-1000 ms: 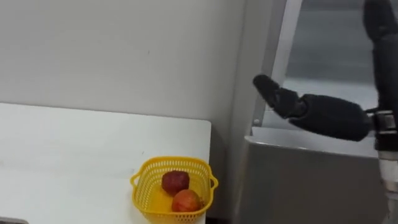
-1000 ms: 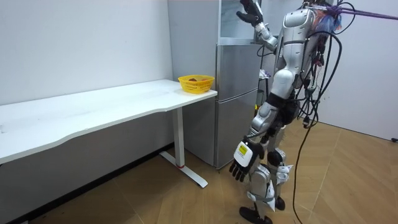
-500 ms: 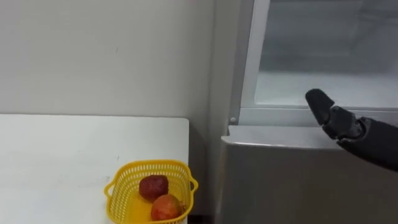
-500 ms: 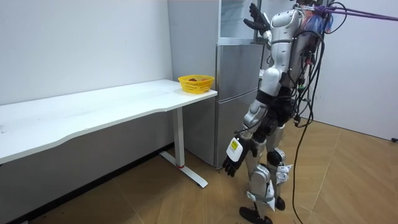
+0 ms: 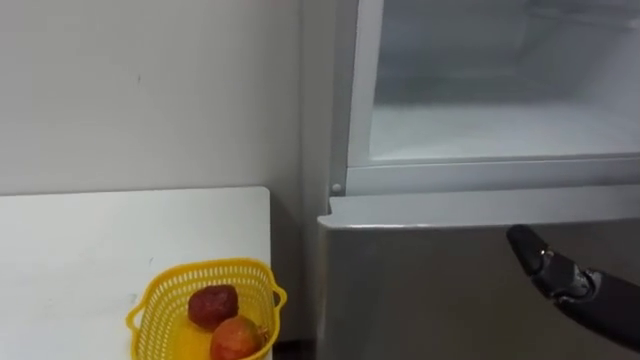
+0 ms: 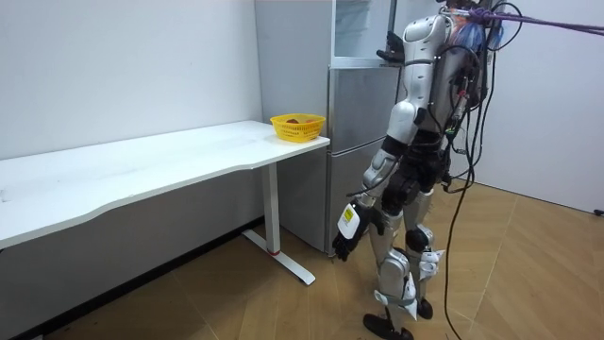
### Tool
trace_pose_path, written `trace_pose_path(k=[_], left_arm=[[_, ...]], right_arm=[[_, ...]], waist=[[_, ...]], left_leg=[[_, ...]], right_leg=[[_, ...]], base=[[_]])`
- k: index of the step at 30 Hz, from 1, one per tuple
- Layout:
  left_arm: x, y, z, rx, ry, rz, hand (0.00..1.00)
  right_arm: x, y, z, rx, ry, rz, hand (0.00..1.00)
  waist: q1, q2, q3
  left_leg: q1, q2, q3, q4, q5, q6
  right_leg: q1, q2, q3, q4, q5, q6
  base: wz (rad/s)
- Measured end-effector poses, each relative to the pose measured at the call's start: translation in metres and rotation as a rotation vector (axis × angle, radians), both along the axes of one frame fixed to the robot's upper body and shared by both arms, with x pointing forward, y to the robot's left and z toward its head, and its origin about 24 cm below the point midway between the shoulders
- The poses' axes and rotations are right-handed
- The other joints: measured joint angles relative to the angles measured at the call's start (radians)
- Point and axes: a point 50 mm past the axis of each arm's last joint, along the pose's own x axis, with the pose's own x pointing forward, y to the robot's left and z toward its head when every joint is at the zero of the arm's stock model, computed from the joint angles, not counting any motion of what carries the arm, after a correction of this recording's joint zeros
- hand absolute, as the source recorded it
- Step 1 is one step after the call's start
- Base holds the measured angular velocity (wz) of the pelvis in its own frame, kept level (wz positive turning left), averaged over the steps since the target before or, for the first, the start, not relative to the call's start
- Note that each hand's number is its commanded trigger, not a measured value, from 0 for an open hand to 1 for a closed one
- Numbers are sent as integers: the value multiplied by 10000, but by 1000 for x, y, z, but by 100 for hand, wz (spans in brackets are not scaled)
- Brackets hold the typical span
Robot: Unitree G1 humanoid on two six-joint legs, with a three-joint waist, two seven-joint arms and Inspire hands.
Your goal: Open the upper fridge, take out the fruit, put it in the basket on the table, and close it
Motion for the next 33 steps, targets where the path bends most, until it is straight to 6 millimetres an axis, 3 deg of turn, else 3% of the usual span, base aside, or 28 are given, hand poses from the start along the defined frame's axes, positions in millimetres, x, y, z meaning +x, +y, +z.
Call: trace_pose_path(k=[8,15,20,25,33], left_arm=[[-9,0,0,109,111,252,0],[-19,-1,-1,158,593,389,0],[-14,-7,-2,156,570,-207,0],[-12,-11,-3,49,510,-231,0],[-13,-16,-4,-98,549,-195,0]], right_arm=[[-3,-7,-8,-152,-81,-1088,0],[-14,-10,-29,149,820,-1557,0],[-19,-5,-73,422,3055,-1575,0],[-24,-6,-95,495,4087,-1680,0],[-40,-6,-139,178,6423,-1756,0]], waist=[[-147,52,3],[-276,265,-6],[-245,379,-7],[-270,456,-45],[-244,361,-42]], left_leg=[[30,1,14,-41,-7,-3],[42,-1,24,-72,-17,9],[115,-1,219,-116,-17,8],[131,-3,304,-162,-17,9],[125,-4,259,-161,-18,9]], right_leg=[[-2,8,37,-1,0,0],[-7,-13,54,-6,-5,4],[-29,6,162,5,-4,5],[-166,19,283,16,-8,10],[-158,17,288,-17,-9,12]], base=[[0],[-1],[-8],[-7],[0]])
